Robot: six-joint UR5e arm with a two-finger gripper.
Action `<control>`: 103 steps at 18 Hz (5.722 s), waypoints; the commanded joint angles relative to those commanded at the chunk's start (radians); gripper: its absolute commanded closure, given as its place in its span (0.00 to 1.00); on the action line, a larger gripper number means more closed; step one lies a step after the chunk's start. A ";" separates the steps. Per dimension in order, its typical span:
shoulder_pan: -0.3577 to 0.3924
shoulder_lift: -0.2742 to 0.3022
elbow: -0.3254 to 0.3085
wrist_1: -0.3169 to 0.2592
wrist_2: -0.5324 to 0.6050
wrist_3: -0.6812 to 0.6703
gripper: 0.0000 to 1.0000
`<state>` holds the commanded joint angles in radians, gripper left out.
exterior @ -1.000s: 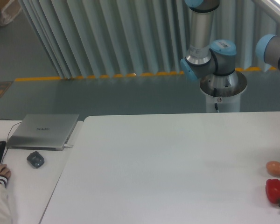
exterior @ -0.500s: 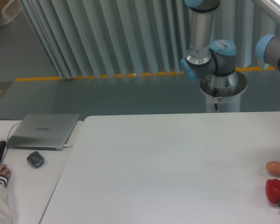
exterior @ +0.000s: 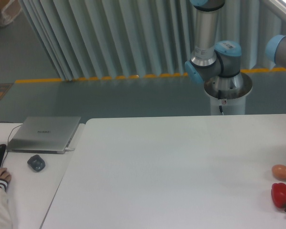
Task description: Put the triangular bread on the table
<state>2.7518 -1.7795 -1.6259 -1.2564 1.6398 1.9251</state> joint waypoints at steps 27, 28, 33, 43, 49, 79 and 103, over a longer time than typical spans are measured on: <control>0.210 -0.100 -0.006 0.091 0.141 0.015 0.00; 0.218 -0.106 -0.002 0.091 0.124 0.014 0.00; 0.252 -0.118 0.003 0.092 0.009 -0.006 0.00; 0.282 -0.167 -0.019 0.110 -0.051 -0.026 0.00; 0.279 -0.176 -0.019 0.120 -0.009 -0.018 0.53; -0.190 0.011 0.035 -0.075 -0.133 -0.644 1.00; -0.411 -0.126 0.029 0.118 0.041 -0.896 0.00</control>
<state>2.3408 -1.9052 -1.5970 -1.1383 1.6812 1.0293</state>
